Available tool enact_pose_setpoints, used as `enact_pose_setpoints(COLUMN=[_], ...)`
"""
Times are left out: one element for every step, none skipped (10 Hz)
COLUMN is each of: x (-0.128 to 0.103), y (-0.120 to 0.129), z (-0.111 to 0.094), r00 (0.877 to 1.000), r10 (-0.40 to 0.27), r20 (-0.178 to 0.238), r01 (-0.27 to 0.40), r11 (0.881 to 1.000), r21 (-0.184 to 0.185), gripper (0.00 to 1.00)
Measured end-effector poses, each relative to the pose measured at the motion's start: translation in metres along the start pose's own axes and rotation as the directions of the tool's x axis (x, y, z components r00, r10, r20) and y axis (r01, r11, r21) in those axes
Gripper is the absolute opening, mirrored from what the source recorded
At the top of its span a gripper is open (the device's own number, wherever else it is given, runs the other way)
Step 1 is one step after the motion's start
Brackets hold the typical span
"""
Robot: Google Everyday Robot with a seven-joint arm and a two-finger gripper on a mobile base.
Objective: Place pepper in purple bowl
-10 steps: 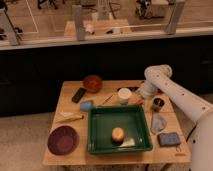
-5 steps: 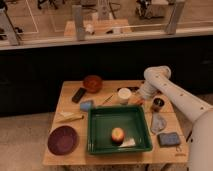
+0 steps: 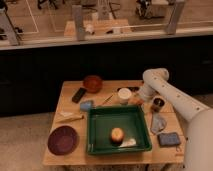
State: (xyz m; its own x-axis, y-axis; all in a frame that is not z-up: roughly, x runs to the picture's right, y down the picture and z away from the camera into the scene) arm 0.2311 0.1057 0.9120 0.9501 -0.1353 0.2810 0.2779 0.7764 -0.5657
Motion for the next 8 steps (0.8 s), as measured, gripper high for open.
enact_pose_setpoints(x=[0.0,0.001,0.002,0.005,0.007,0.009,0.011,0.013], y=[0.001,0.002,0.002,0.004,0.005,0.007,0.009,0.01], z=[0.006,0.011,0.013,0.016,0.017,0.019,0.02,0.021], r00=[1.0,1.0,1.0,1.0,0.999,0.999,0.999,0.999], r10=[-0.012,-0.017,-0.024,-0.029,-0.031,-0.033,-0.035,-0.035], r20=[-0.003,-0.005,-0.008,-0.012,-0.015,-0.019,-0.022,-0.025], r01=[0.012,0.017,0.023,0.028,0.03,0.032,0.033,0.034], r11=[1.0,1.0,0.999,0.999,0.999,0.998,0.998,0.998], r21=[-0.013,-0.022,-0.029,-0.037,-0.043,-0.049,-0.056,-0.062], gripper=[0.8,0.8,0.8,0.8,0.8,0.8,0.8,0.8])
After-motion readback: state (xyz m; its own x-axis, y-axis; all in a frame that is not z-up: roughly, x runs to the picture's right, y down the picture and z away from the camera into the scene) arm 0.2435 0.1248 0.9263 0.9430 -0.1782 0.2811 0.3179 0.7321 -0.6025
